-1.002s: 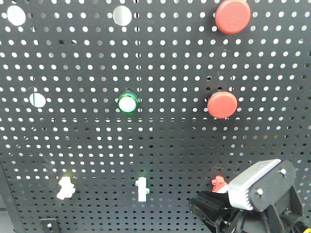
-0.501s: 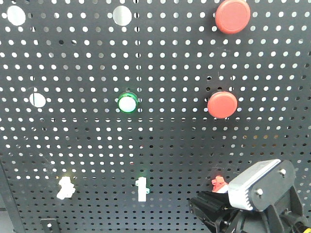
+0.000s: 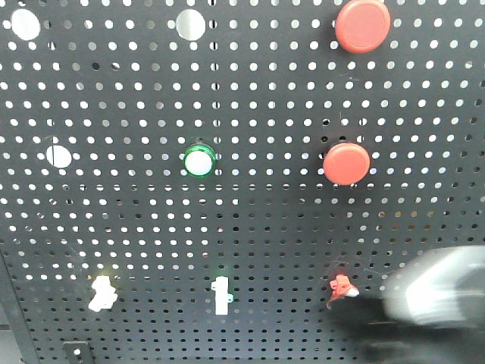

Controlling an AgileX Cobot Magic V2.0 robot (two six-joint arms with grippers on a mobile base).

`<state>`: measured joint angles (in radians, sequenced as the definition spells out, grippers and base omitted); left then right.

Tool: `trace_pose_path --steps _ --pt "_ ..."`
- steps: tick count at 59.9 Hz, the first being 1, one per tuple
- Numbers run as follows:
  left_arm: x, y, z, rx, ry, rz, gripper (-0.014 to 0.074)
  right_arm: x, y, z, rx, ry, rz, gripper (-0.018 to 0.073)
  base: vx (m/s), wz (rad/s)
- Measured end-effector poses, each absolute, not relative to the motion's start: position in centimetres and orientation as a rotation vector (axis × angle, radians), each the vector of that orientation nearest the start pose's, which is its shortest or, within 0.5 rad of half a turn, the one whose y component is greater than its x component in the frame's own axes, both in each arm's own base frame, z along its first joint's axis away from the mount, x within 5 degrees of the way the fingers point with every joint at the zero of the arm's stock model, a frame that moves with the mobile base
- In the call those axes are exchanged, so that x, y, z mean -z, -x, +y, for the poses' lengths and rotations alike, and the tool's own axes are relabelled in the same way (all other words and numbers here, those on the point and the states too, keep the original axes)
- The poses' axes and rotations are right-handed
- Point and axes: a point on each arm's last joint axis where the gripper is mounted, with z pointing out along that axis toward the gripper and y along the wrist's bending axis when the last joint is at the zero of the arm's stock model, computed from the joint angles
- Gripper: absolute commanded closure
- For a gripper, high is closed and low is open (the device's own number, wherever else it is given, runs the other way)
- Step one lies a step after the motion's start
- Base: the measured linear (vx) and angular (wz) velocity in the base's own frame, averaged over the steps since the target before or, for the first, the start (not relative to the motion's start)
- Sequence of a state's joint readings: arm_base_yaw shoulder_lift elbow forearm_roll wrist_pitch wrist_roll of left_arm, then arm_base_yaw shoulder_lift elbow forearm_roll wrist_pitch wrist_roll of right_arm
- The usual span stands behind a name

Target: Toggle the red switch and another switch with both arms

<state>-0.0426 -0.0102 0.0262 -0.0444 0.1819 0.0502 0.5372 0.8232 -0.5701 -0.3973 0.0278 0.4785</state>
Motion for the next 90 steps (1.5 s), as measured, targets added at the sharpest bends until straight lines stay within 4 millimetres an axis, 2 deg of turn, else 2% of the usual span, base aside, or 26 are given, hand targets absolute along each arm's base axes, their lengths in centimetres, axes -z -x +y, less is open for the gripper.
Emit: trace_pose_path --steps 12,19,32,41,50,90 --pt "-18.8 -5.6 -0.3 0.034 -0.047 1.681 0.0594 -29.8 -11.0 3.5 -0.217 0.269 1.61 0.0566 0.0 0.0" --pt "-18.8 -5.6 -0.3 0.034 -0.047 1.681 0.0594 -28.2 -8.3 1.4 -0.099 0.156 1.547 0.0566 0.0 0.0" --pt "-18.8 -5.6 -0.3 0.034 -0.047 1.681 0.0594 -22.6 -5.8 0.1 0.03 0.058 1.593 0.0566 0.0 0.0" --pt "-18.8 -5.6 -0.3 0.034 -0.047 1.681 0.0594 -19.2 -5.7 0.1 -0.008 0.005 1.644 0.0566 0.0 0.0" --pt "-18.8 -5.6 -0.3 0.034 -0.047 1.681 0.0594 -18.6 -5.6 -0.1 -0.002 -0.017 1.693 0.0566 0.0 0.0" --pt "-18.8 -5.6 -0.3 0.034 -0.048 1.682 0.0594 -18.7 -5.6 -0.2 0.032 0.005 1.679 0.0566 0.0 0.0"
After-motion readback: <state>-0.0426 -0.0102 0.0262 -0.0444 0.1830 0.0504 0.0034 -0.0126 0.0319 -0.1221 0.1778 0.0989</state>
